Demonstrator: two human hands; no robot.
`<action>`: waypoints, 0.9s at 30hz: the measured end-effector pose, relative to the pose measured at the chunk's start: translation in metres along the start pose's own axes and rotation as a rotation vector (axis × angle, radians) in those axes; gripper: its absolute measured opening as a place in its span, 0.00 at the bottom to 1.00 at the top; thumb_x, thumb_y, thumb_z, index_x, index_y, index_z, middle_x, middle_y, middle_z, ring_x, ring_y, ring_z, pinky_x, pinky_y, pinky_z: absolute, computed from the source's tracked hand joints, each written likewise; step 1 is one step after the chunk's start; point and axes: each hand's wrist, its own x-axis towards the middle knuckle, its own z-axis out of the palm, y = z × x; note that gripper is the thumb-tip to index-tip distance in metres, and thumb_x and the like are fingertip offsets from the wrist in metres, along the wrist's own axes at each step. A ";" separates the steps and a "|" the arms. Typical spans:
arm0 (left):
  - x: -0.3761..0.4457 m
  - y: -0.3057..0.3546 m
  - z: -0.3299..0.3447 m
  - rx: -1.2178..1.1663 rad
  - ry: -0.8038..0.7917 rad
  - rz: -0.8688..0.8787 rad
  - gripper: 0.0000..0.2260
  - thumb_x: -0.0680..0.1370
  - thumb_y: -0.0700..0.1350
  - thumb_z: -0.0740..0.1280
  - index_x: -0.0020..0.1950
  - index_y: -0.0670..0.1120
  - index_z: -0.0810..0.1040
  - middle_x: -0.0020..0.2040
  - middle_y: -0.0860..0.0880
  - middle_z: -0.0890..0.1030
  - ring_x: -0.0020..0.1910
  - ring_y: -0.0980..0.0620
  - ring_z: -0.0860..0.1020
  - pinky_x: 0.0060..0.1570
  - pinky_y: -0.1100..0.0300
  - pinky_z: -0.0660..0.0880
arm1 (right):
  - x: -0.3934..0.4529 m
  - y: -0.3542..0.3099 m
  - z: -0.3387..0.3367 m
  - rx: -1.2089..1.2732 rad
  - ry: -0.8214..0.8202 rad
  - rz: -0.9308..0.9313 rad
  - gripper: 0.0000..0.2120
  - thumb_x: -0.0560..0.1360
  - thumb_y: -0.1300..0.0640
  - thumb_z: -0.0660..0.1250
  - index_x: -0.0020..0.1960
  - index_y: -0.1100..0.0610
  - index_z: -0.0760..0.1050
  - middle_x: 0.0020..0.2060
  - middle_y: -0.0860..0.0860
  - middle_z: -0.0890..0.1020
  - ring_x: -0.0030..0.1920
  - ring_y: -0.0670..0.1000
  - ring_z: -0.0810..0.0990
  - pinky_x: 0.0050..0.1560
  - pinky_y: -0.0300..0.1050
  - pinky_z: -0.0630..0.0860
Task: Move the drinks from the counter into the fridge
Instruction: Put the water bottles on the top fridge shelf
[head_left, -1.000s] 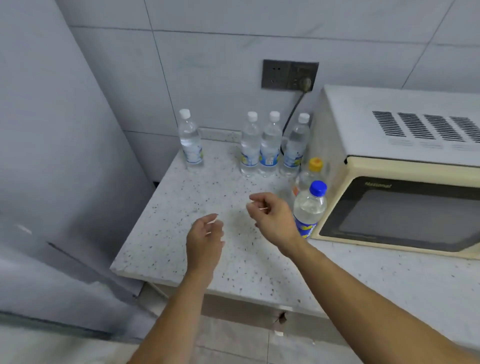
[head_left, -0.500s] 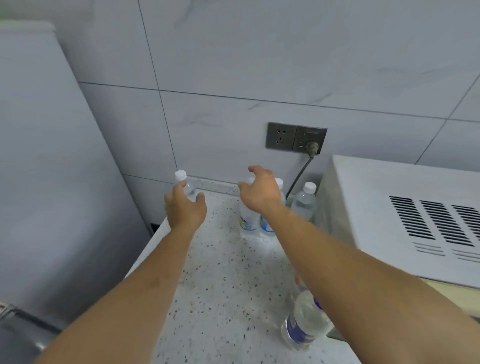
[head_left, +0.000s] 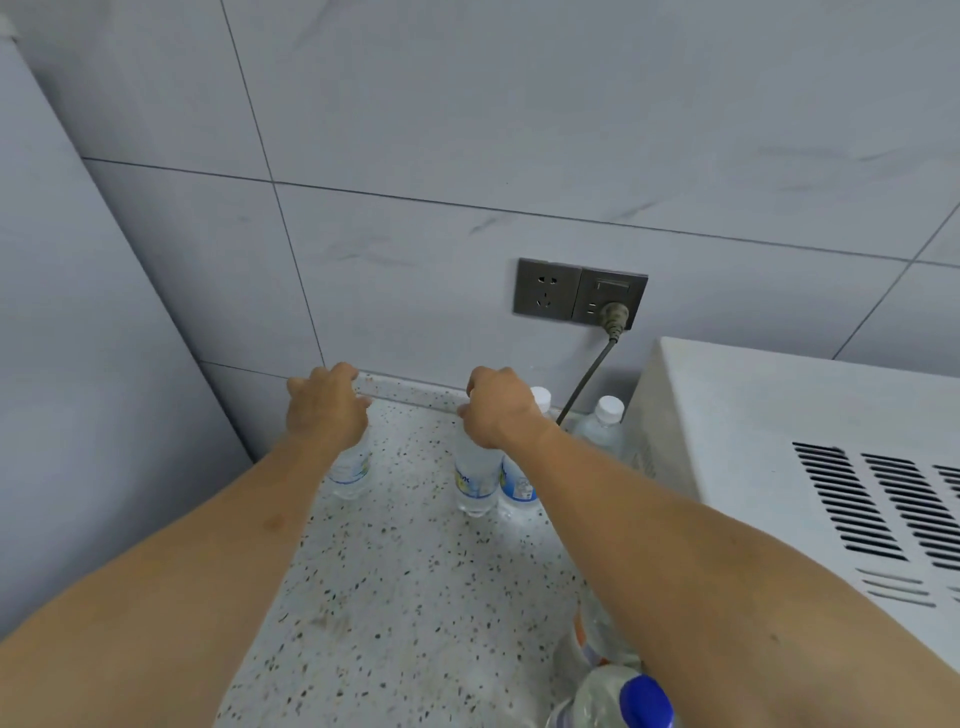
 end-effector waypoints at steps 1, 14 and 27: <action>-0.004 0.000 0.001 -0.034 -0.004 0.001 0.20 0.78 0.52 0.70 0.68 0.47 0.73 0.63 0.41 0.74 0.62 0.38 0.69 0.53 0.48 0.72 | -0.001 0.001 0.002 0.023 0.013 0.010 0.16 0.80 0.55 0.62 0.65 0.60 0.70 0.61 0.58 0.73 0.59 0.58 0.74 0.51 0.47 0.72; -0.112 0.010 0.011 -0.418 0.149 -0.023 0.06 0.73 0.40 0.75 0.46 0.43 0.80 0.51 0.41 0.76 0.40 0.46 0.75 0.38 0.58 0.70 | -0.072 -0.011 -0.002 0.155 0.022 0.047 0.16 0.75 0.63 0.65 0.62 0.60 0.76 0.59 0.60 0.78 0.60 0.60 0.77 0.59 0.50 0.76; -0.199 -0.001 -0.008 -0.536 0.067 0.051 0.10 0.70 0.46 0.78 0.46 0.46 0.81 0.44 0.48 0.80 0.43 0.47 0.79 0.39 0.59 0.71 | -0.161 -0.012 0.022 0.388 0.022 0.064 0.12 0.73 0.61 0.68 0.55 0.52 0.77 0.56 0.52 0.80 0.51 0.51 0.78 0.44 0.40 0.73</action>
